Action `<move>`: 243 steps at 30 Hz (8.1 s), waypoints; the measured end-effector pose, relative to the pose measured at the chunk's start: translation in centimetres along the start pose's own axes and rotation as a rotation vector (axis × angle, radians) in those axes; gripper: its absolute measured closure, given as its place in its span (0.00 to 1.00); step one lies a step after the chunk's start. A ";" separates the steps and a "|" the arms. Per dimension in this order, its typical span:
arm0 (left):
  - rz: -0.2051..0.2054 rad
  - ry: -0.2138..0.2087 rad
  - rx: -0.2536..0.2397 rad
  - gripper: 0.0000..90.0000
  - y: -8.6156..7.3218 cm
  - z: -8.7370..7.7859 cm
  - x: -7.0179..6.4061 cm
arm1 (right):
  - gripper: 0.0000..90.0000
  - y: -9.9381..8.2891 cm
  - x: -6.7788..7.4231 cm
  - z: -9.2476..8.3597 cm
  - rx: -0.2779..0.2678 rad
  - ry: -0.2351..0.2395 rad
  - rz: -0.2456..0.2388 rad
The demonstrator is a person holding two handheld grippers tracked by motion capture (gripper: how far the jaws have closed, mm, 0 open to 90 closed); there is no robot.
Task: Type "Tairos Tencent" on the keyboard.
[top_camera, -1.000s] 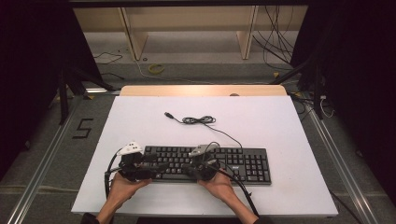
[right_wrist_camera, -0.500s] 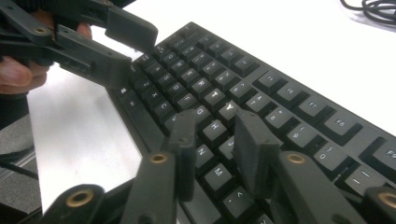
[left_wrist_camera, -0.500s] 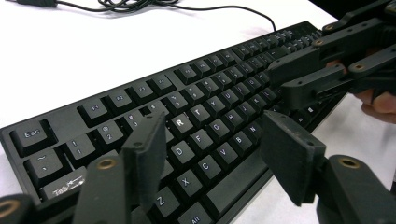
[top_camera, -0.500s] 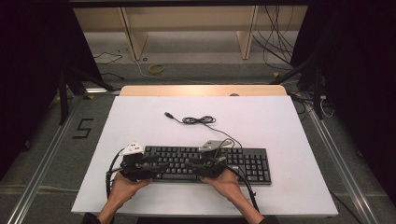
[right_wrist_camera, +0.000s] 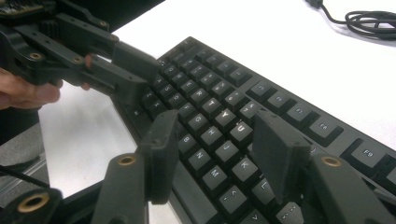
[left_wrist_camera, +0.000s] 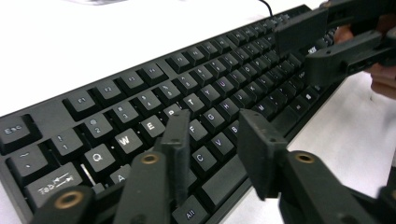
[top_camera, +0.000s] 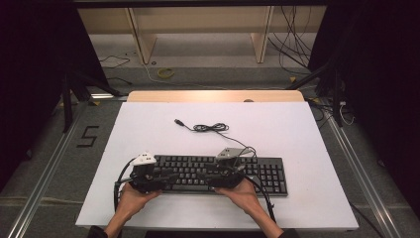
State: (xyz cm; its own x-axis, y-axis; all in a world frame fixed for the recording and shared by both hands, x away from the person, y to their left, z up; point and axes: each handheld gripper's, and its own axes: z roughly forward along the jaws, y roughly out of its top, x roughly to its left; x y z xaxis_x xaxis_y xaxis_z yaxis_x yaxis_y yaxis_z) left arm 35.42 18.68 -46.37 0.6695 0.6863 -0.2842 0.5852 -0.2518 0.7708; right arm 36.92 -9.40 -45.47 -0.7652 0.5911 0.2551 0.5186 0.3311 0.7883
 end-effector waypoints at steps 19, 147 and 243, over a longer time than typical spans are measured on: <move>0.059 0.021 0.077 0.99 0.0 1.0 -0.4 | 0.48 -0.2 0.1 -0.7 -0.008 0.006 -0.004; -0.017 0.110 0.081 0.95 2.2 2.4 2.5 | 0.39 -0.7 0.7 -1.3 -0.024 0.028 -0.035; -0.058 0.033 -0.093 0.37 1.7 -0.7 0.9 | 0.60 -0.5 1.0 0.0 0.013 0.013 -0.050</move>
State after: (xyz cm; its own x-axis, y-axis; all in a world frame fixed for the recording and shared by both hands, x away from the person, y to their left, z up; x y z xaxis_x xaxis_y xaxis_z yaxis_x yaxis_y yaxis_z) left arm 36.73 19.31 -44.93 0.6195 0.7204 -0.3117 0.5762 -0.1477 0.8039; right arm 35.88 -8.94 -45.58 -0.7950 0.5641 0.2230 0.4845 0.3694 0.7930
